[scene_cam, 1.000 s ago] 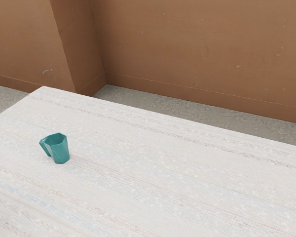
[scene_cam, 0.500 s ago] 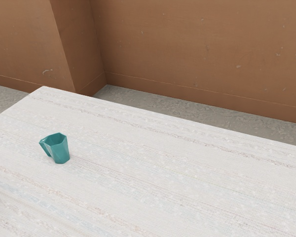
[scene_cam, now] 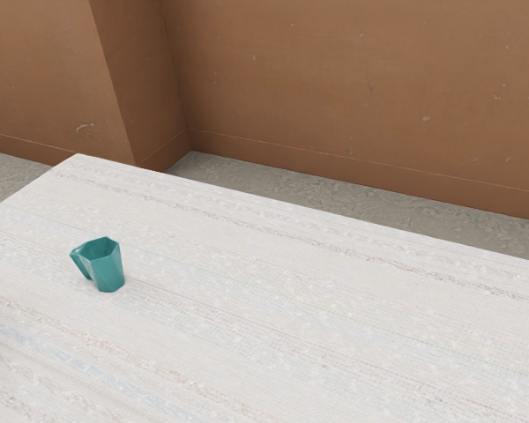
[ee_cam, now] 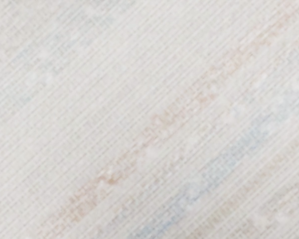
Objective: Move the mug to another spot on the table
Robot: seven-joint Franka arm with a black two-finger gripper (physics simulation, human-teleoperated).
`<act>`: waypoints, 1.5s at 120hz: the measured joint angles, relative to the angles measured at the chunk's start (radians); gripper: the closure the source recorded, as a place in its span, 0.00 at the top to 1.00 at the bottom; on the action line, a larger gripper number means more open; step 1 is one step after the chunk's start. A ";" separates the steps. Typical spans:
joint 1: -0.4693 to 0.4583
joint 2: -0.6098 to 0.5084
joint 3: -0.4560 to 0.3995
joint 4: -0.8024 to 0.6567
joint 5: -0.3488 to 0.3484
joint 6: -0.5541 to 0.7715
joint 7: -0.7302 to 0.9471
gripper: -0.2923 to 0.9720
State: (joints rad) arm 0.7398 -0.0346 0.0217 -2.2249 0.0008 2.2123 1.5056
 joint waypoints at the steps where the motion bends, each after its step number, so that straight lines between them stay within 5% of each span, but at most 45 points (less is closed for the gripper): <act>1: 0.000 0.003 0.000 0.002 -0.001 -0.002 0.005 0.77; 36: 0.007 0.101 -0.021 0.076 -0.045 -0.050 0.167 0.77; 63: -0.003 0.123 -0.135 0.108 -0.026 -0.104 0.241 0.77; 83: -0.008 0.183 -0.186 0.164 -0.078 -0.123 0.270 0.77; 123: -0.005 0.362 -0.227 0.317 -0.028 -0.135 0.321 0.77; 180: -0.014 0.455 -0.259 0.400 -0.033 -0.139 0.342 0.77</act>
State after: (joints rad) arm 0.7259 0.4205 -0.2377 -1.8249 -0.0320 2.0733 1.8479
